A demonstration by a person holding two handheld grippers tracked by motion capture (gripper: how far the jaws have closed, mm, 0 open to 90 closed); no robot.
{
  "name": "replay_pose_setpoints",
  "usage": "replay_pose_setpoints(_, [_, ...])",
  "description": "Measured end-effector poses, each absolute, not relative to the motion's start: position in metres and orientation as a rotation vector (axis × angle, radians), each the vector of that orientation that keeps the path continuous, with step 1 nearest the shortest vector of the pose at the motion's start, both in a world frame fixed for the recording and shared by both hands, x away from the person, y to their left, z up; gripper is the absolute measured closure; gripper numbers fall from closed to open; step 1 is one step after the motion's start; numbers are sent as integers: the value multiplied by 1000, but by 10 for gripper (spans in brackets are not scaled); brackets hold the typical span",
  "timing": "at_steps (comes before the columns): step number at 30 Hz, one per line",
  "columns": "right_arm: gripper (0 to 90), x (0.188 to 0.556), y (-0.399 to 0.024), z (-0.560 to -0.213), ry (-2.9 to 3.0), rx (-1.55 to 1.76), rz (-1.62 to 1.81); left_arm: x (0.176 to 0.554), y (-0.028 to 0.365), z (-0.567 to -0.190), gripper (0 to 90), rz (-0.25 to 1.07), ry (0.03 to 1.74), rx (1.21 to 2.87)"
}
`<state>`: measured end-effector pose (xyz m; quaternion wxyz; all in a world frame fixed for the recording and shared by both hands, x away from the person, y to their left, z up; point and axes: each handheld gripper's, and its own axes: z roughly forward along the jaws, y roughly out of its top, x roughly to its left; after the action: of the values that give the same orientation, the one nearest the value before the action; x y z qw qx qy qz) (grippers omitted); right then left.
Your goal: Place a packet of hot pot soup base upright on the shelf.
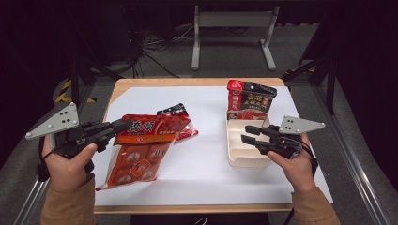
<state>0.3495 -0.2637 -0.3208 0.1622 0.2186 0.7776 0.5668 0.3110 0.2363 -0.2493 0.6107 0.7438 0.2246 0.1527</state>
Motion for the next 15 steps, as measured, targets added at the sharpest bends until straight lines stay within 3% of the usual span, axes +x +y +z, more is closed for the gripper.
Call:
replay_pose_setpoints(8, [611,349,-259,-319,2223,606,1645,311,224,-247,900,366,487,1696])
replay_pose_setpoints(15, [529,352,-242,-320,2226,594,1676,312,215,-244,900,349,468,1666])
